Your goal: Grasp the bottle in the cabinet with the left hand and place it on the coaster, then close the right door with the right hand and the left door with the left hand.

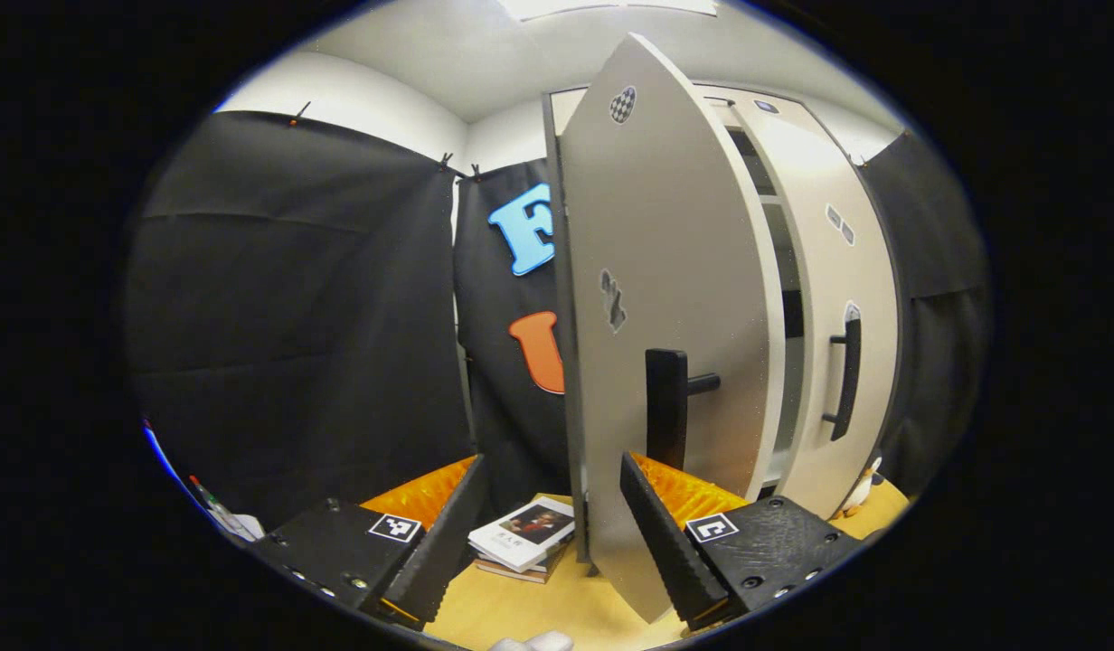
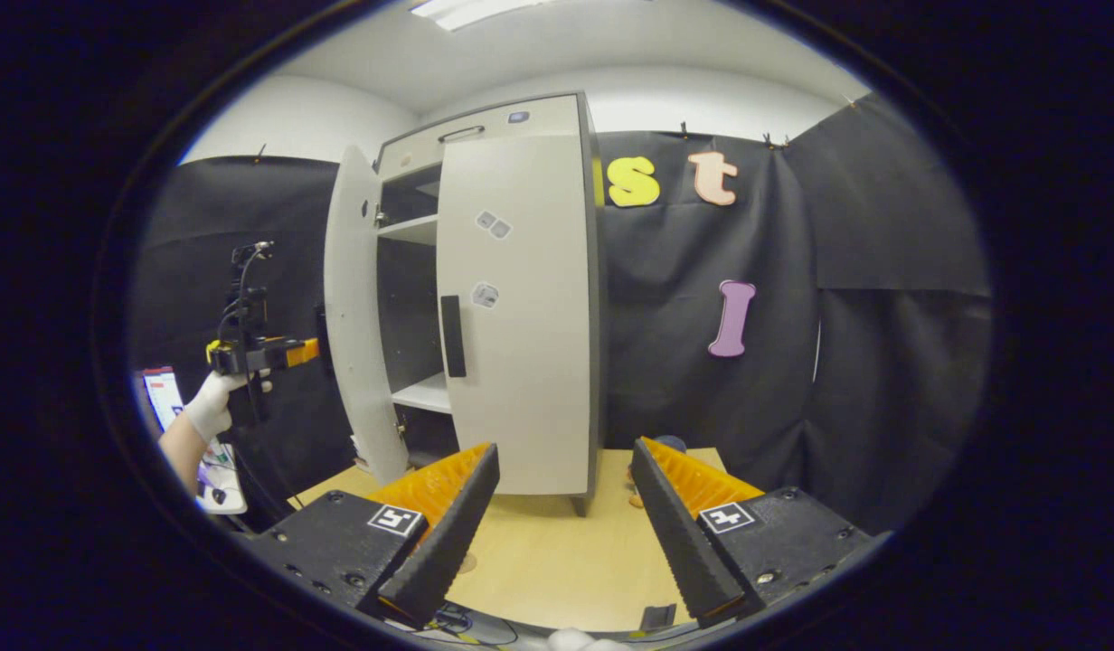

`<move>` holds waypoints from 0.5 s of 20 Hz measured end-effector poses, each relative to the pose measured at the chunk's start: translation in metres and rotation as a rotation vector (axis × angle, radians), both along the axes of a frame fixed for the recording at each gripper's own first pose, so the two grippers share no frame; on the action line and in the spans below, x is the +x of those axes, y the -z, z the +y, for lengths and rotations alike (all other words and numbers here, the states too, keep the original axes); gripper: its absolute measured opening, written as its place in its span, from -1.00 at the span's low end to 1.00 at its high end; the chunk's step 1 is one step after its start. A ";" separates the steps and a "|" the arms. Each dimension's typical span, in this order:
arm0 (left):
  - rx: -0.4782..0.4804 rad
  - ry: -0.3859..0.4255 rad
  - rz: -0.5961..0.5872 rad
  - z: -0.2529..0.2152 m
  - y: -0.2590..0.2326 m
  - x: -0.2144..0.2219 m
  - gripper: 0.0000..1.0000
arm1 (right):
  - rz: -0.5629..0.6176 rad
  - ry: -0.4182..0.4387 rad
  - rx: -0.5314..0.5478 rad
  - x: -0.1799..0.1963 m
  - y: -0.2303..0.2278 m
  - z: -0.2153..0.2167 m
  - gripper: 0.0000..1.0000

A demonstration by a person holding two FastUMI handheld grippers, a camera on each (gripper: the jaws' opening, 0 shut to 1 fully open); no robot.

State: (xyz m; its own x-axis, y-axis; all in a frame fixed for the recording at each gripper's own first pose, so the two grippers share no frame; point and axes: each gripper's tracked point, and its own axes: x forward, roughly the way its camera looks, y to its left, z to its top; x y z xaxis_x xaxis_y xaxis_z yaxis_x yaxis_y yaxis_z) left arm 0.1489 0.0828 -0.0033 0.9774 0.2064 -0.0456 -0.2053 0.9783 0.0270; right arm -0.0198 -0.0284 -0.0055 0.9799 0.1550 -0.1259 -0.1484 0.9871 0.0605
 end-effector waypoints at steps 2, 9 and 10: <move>0.017 0.039 0.007 -0.018 -0.001 0.010 0.89 | -0.006 0.003 0.000 -0.001 -0.003 0.001 0.93; 0.045 0.012 0.004 -0.025 -0.009 -0.003 0.92 | -0.041 0.049 0.008 -0.008 -0.019 0.003 0.89; 0.048 0.009 0.005 -0.024 -0.009 -0.010 0.92 | -0.050 0.060 0.009 -0.009 -0.020 0.005 0.93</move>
